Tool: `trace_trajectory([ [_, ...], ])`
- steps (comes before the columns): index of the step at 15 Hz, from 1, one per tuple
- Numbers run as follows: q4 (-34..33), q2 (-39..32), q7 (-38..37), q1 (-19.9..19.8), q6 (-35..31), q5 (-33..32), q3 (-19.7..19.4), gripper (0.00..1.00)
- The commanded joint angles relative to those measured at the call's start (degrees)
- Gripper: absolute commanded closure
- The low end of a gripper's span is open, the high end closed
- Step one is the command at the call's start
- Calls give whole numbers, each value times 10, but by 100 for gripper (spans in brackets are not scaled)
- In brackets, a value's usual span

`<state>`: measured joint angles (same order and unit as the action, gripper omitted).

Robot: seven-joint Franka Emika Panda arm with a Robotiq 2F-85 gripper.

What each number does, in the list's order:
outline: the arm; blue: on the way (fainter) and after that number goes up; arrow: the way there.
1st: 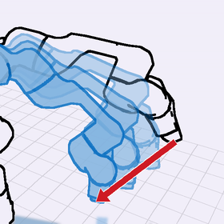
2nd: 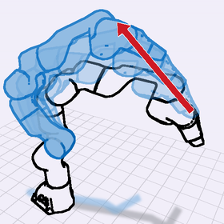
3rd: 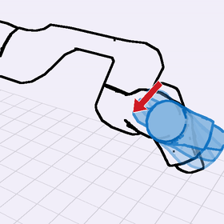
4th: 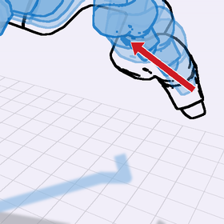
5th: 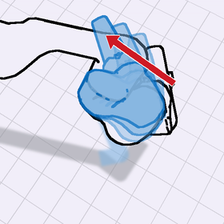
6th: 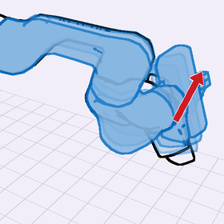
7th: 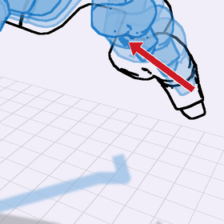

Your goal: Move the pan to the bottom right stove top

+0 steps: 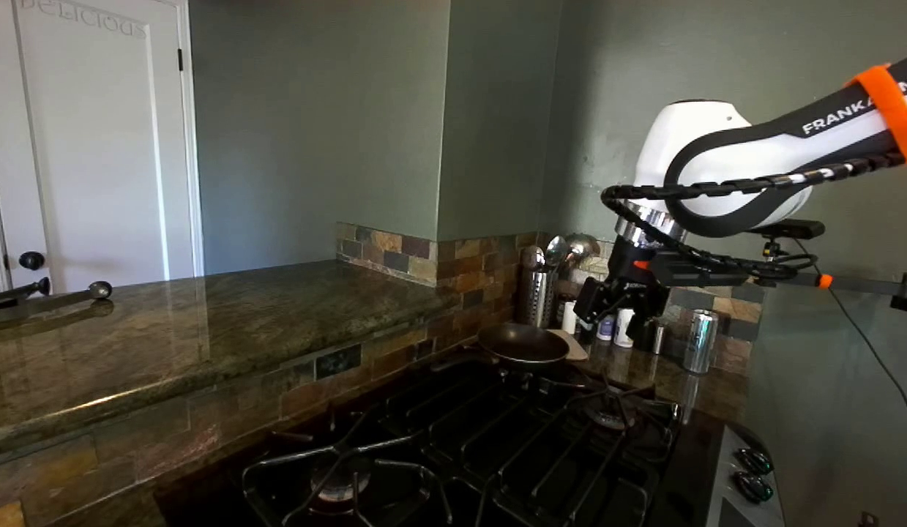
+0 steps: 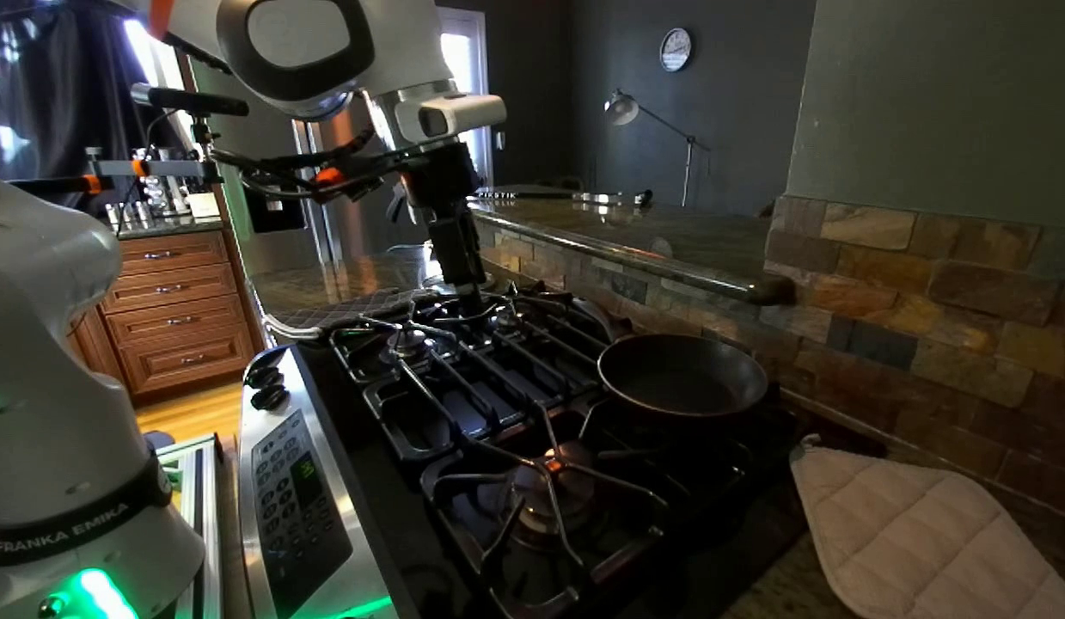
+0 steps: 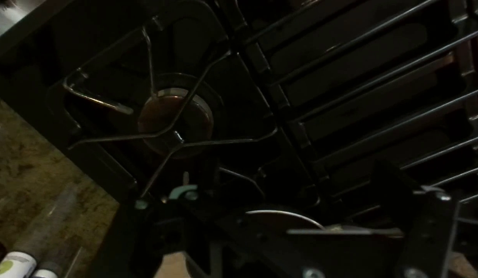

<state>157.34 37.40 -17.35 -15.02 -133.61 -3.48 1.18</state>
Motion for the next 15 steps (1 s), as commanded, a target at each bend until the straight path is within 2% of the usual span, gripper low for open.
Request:
trace_trajectory([
  [1,-25,-82,-17,-22,-52,6,-30,0],
  [5,-65,-165,-20,-30,-117,3,-44,0],
  [8,-110,-222,-40,-34,-120,-6,-44,0],
  [15,-210,-338,-48,-23,-107,-6,-79,0],
])
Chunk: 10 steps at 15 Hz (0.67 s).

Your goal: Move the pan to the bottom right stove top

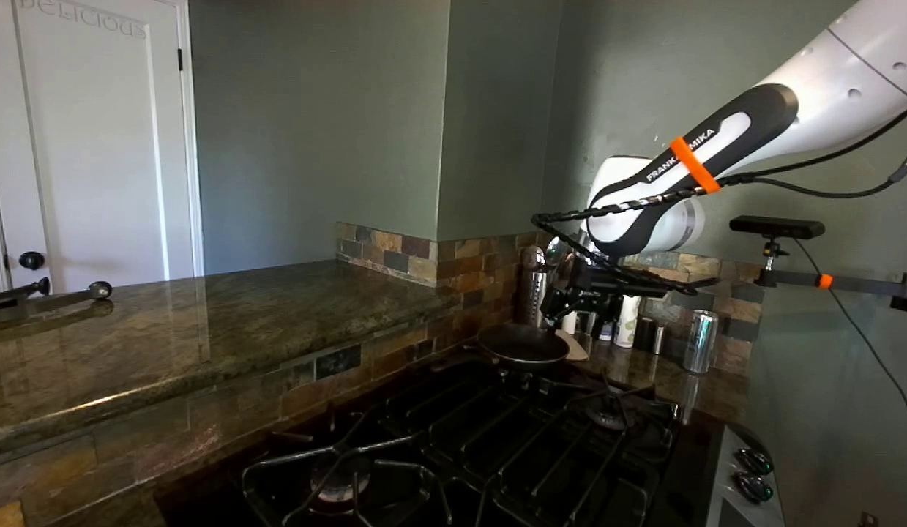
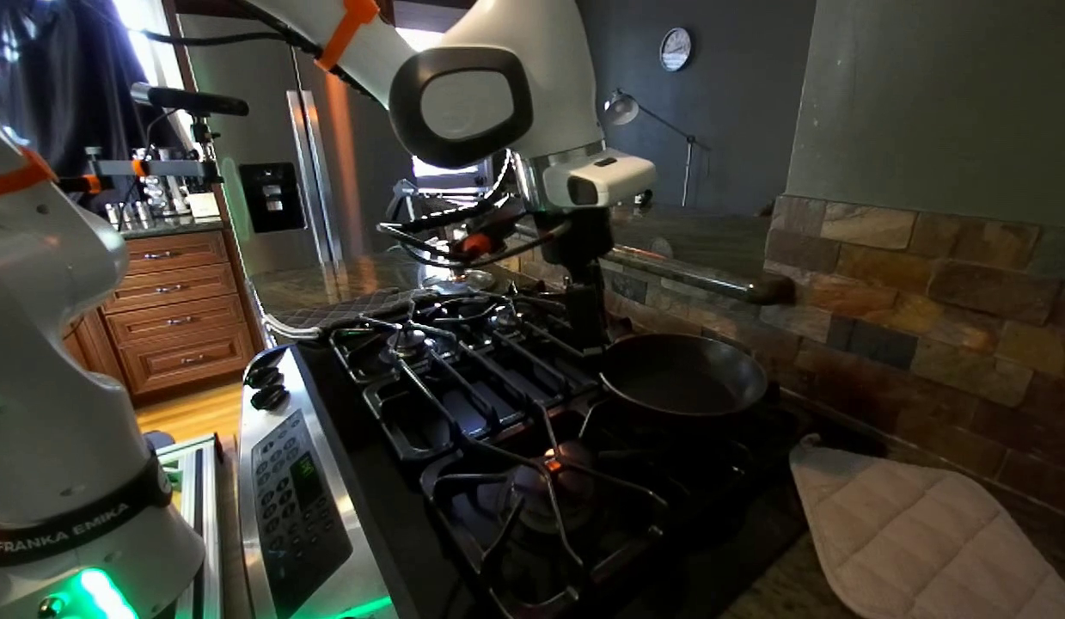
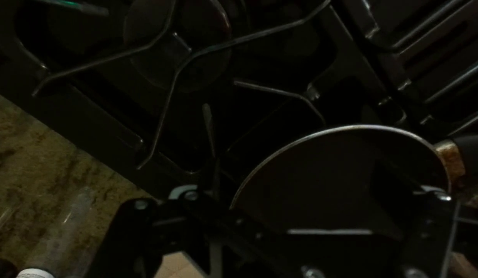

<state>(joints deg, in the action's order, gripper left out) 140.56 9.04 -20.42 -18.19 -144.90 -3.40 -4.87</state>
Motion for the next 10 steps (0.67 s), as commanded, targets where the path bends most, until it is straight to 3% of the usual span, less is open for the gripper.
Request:
trace_trajectory([
  [1,-50,-66,-14,11,8,-2,-26,0],
  [10,-89,-131,-6,20,6,37,-70,0],
])
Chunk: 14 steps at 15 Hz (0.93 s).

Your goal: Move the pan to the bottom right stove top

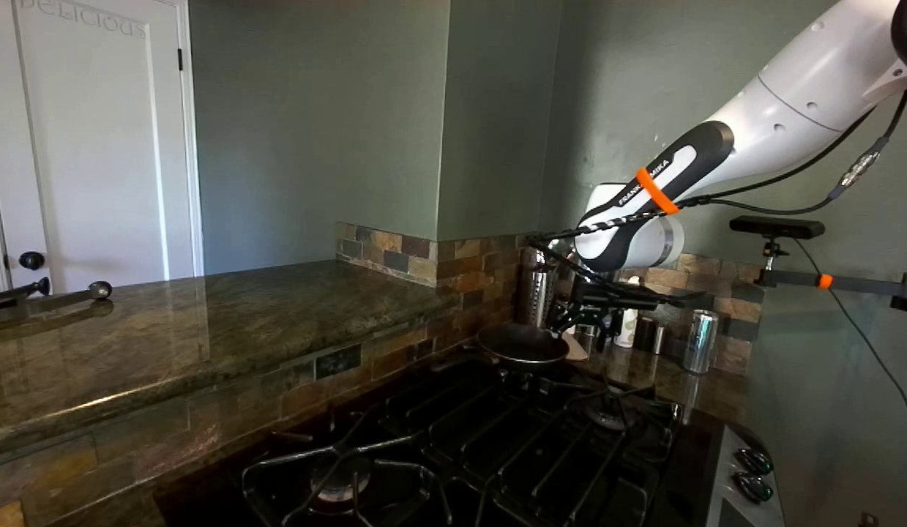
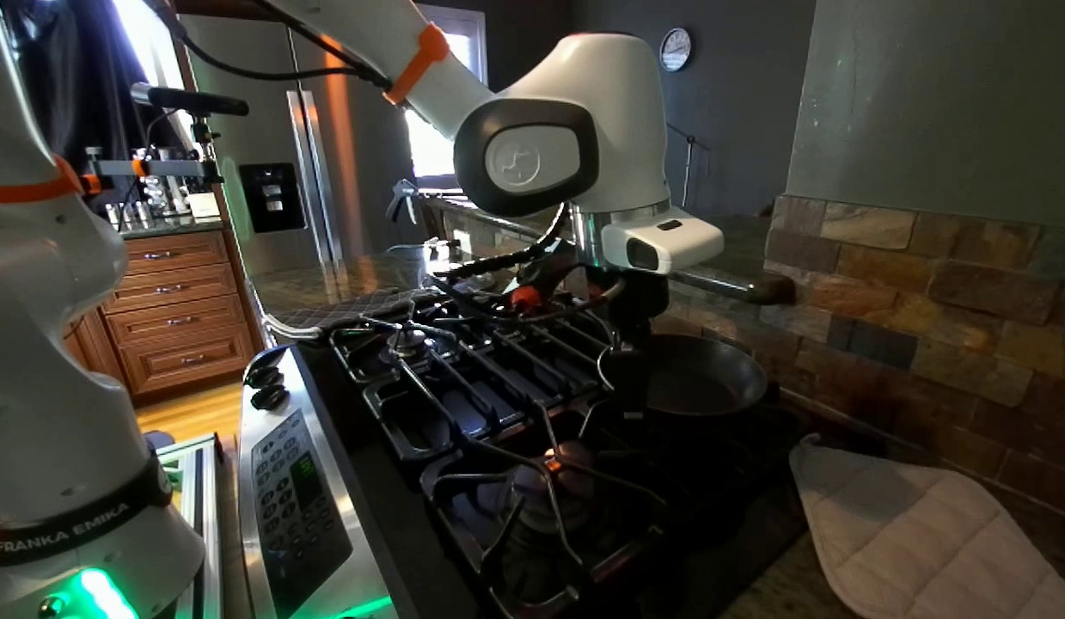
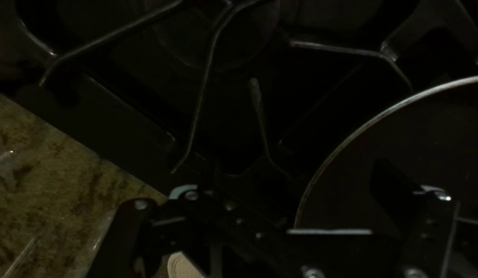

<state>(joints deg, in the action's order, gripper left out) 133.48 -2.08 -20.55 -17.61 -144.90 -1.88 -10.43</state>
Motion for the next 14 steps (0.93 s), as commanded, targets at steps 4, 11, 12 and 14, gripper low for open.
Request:
trace_trajectory([
  [4,-31,-34,-6,21,7,42,-17,14],
  [11,-46,-53,-10,32,7,54,-19,73],
  [12,-47,-54,-10,33,7,54,-19,80],
  [14,-49,-58,-12,33,7,54,-20,95],
])
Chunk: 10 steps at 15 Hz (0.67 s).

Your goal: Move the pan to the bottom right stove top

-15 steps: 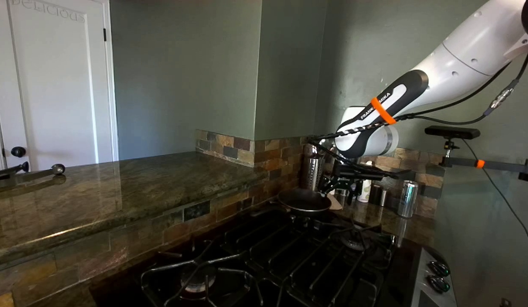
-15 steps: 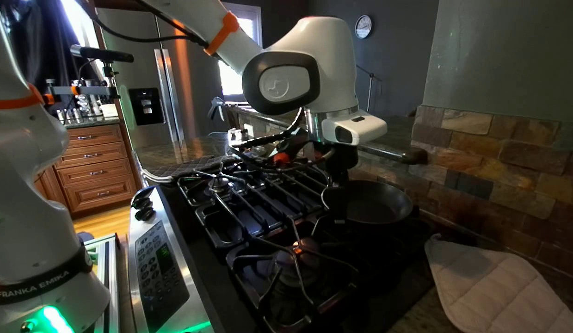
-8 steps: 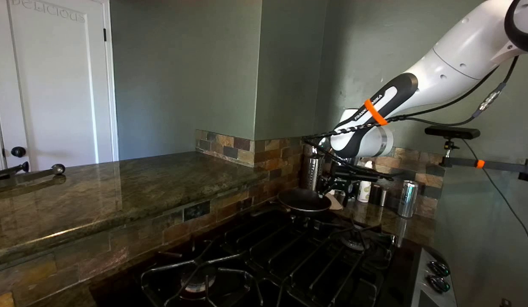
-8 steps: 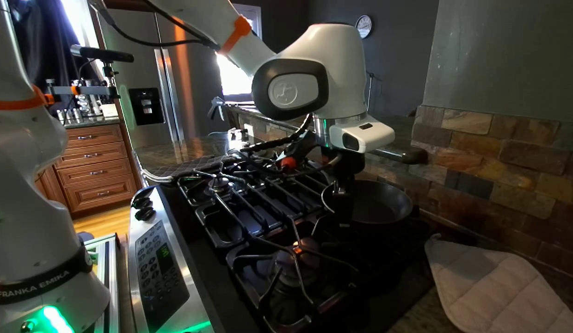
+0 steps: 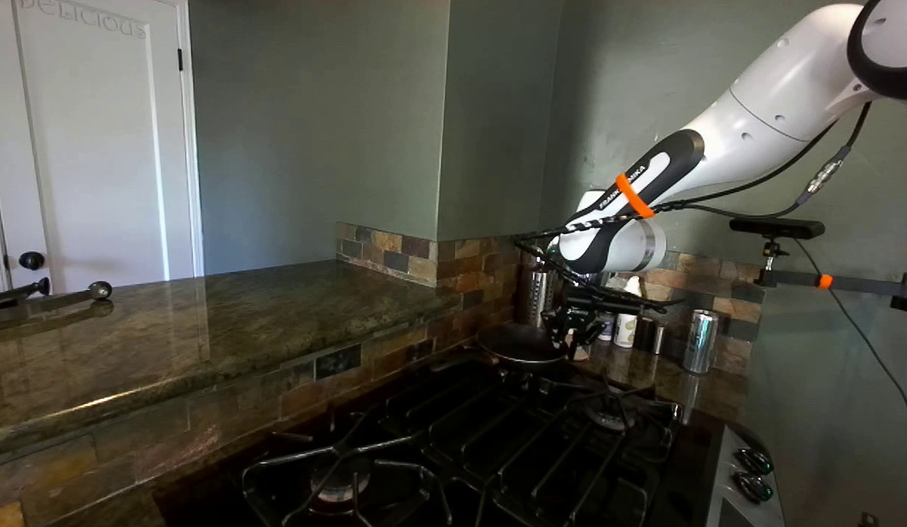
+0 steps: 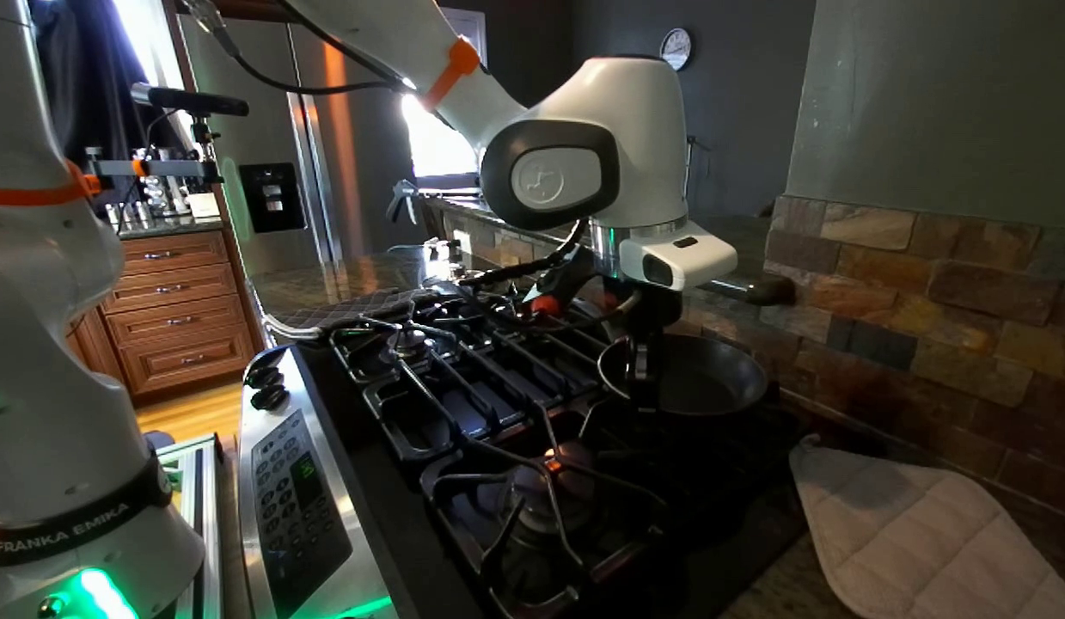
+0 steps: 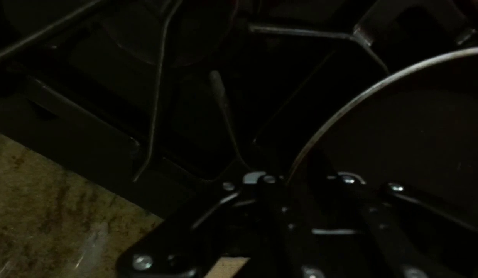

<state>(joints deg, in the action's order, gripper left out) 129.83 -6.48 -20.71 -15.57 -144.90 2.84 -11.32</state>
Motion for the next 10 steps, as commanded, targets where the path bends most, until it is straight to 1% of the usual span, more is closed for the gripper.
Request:
trace_trajectory([
  [1,-13,-14,-12,13,6,7,-12,100],
  [4,-22,-13,-22,14,3,0,-16,98],
  [8,-25,-17,-24,16,5,0,-18,98],
  [10,-19,-9,-22,16,18,5,-18,97],
])
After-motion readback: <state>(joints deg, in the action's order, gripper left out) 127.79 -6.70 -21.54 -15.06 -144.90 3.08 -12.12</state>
